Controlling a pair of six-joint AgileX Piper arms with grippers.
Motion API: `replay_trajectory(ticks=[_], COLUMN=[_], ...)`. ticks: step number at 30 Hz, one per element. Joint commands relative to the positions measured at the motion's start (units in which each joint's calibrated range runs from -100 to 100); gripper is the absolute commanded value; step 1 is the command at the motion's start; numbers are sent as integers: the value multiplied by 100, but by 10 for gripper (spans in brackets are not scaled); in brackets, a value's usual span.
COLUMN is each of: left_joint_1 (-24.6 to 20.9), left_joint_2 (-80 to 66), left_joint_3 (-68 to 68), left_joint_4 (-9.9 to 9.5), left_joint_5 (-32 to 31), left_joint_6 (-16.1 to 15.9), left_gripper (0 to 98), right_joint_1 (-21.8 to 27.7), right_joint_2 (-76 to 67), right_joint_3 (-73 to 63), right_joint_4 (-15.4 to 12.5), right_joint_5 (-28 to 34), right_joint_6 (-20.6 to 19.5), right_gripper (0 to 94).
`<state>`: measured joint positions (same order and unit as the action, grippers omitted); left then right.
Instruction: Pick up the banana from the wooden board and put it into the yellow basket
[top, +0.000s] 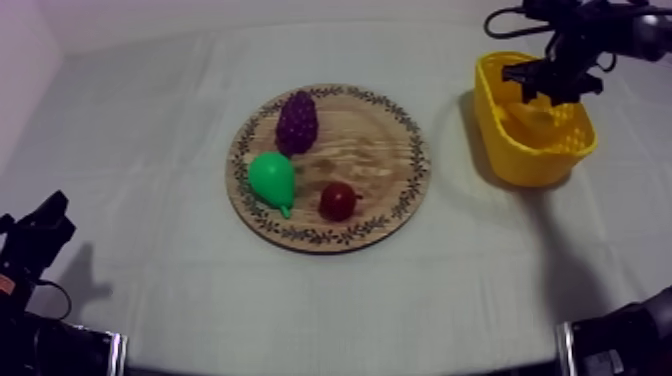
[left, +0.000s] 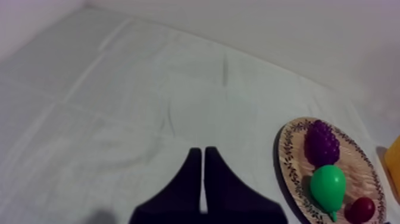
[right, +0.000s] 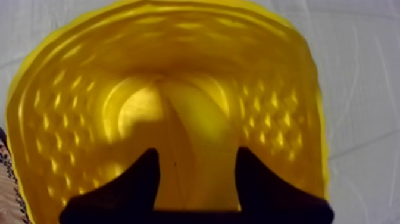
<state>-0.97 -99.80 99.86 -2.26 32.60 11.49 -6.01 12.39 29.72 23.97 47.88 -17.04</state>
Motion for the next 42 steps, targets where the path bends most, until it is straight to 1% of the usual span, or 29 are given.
replay_trajectory(ticks=[1, 8, 16, 19, 24, 28, 31, 36, 42], left_joint_1=[-1, -1, -1, -1, -1, -1, -1, -1, -1], left_joint_2=[-3, -3, -3, -3, -3, -3, -3, -3, -3], left_joint_3=[3, 3, 3, 3, 3, 3, 3, 3, 3], left_joint_4=[-1, -1, -1, -1, -1, -1, -1, -1, -1], left_joint_5=[-2, -2, -2, -2, -2, -2, -2, -2, -2], left_joint_6=[1, 1, 1, 1, 1, 1, 1, 1, -1], left_gripper=[1, 1, 1, 1, 1, 1, 1, 1, 1], right_joint_1=[-2, 0, 4, 1, -7, 24, 82, 180, 291], right_joint_2=[11, 28, -20, -52, -121, -232, -413, -957, -2033], right_joint_3=[-1, 8, -6, 4, 31, -163, -442, -874, -880], right_joint_4=[10, 47, 69, 67, 87, 6, -129, -367, -595], right_joint_5=[-2, -17, 11, 18, 28, 112, 232, 429, 515], right_joint_6=[-21, -69, -128, -132, -156, -62, 95, 400, 731], right_gripper=[441, 506, 619, 641, 636, 595, 564, 546, 527])
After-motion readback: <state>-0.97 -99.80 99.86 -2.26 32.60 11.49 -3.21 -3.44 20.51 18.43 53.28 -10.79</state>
